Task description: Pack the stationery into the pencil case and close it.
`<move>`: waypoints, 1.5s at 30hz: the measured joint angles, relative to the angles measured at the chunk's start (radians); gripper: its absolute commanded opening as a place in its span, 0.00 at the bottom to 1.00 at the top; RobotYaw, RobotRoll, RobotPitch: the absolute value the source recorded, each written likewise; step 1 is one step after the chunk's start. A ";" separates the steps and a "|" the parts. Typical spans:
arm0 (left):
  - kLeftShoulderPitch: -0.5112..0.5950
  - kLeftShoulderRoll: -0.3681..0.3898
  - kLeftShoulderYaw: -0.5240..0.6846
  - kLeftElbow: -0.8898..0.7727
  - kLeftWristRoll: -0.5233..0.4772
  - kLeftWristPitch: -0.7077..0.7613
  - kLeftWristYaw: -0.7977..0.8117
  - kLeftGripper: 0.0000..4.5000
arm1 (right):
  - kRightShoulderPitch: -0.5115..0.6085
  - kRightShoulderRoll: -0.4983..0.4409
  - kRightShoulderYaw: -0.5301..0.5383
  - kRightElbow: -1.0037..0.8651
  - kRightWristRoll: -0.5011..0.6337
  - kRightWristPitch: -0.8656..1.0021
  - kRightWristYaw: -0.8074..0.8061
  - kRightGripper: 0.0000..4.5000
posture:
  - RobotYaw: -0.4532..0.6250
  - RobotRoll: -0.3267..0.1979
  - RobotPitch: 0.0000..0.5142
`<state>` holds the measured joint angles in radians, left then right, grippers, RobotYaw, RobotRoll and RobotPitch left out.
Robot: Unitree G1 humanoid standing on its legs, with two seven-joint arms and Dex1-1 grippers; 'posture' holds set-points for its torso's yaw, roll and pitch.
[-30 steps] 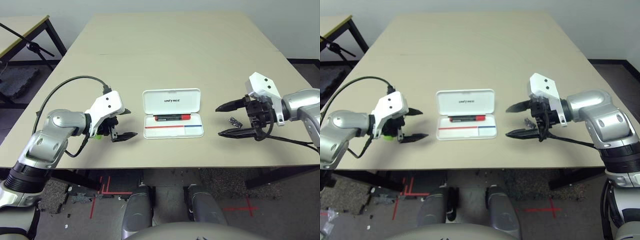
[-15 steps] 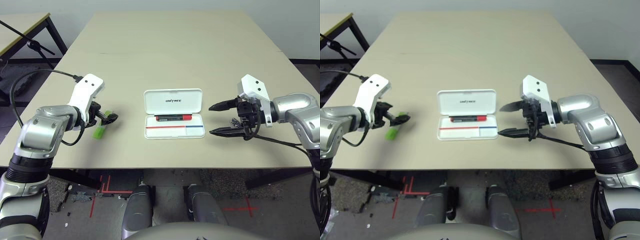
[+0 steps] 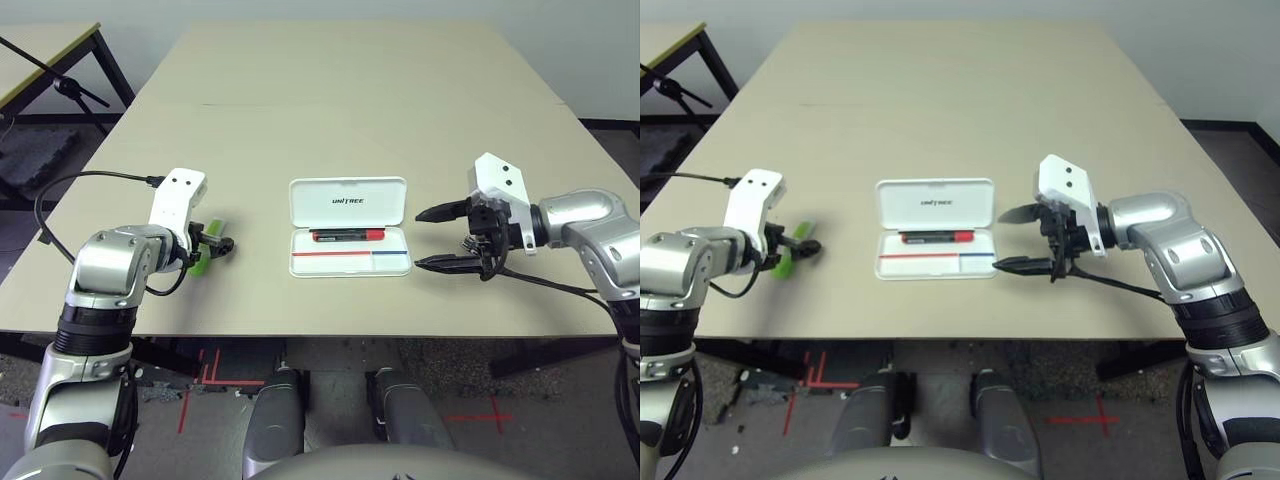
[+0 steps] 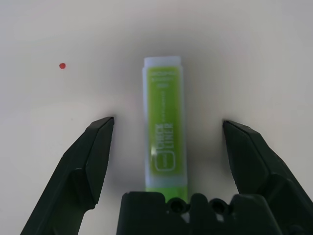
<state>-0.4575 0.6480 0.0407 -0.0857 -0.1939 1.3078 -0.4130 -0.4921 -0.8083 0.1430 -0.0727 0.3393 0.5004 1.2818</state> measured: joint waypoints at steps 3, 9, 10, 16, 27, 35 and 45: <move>-0.001 0.000 0.001 0.021 -0.001 -0.022 0.001 1.00 | 0.000 0.000 0.000 0.000 0.000 0.000 -0.004 0.99 | 0.41 0.62 0.18; -0.001 -0.002 -0.004 0.026 -0.004 -0.027 0.001 0.61 | 0.000 -0.001 0.000 0.000 0.000 -0.001 -0.010 1.00 | 0.41 0.62 0.18; -0.001 -0.002 -0.006 0.026 -0.005 -0.027 0.001 0.53 | 0.000 -0.001 0.000 0.000 0.000 -0.001 -0.010 1.00 | 0.41 0.62 0.18; -0.001 0.009 -0.022 0.023 -0.010 -0.023 -0.006 0.24 | 0.000 -0.001 0.000 0.000 0.000 -0.001 -0.014 1.00 | 0.41 0.62 0.18; 0.040 0.250 -0.169 -0.106 -0.044 -0.232 -0.279 0.24 | -0.003 -0.003 -0.001 0.000 0.001 0.002 -0.017 1.00 | 0.42 0.62 0.18; 0.001 0.333 -0.223 -0.272 -0.115 -0.398 -0.546 0.24 | -0.008 -0.010 -0.001 0.001 0.003 0.014 -0.003 1.00 | 0.42 0.62 0.18; -0.191 0.216 -0.446 -0.283 -0.062 -0.453 -0.633 0.24 | -0.017 -0.040 -0.001 0.001 0.003 0.030 0.025 1.00 | 0.40 0.62 0.19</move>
<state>-0.6490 0.8636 -0.4057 -0.3690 -0.2562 0.8544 -1.0459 -0.5087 -0.8479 0.1423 -0.0714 0.3422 0.5306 1.3065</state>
